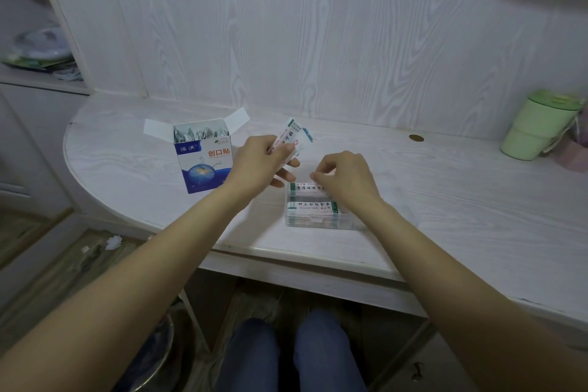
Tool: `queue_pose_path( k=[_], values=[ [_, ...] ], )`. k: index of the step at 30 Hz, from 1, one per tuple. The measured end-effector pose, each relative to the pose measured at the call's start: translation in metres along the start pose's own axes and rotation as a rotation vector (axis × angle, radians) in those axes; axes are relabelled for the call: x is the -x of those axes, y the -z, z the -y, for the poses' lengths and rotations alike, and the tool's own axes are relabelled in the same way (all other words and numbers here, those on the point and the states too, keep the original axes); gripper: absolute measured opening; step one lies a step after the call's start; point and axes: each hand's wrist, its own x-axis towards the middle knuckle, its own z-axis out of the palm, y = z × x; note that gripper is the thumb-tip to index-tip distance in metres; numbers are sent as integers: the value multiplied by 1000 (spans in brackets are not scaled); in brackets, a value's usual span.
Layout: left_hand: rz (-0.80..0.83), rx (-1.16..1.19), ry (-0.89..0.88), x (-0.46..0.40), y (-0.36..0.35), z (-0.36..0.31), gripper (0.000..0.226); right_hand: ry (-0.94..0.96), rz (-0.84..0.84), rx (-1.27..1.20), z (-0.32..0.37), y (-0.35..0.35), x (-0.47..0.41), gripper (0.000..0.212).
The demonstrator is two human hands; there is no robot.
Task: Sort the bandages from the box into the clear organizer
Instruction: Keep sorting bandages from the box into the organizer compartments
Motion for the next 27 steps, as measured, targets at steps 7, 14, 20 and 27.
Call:
queue_pose_path(
  k=[7,14,20,27],
  values=[
    [116,97,33,7,-7,-4,9,-13,38,-714,12,32,12,16],
    [170,-4,-46,8,-28,-14,24,-17,-27,-632,-12,52,26,16],
    [118,-244,-130,10,-54,-18,19,-191,-108,-520,-50,76,43,12],
    [127,-370,-171,18,-77,-18,20,-270,-142,-238,-75,87,56,13]
  ],
)
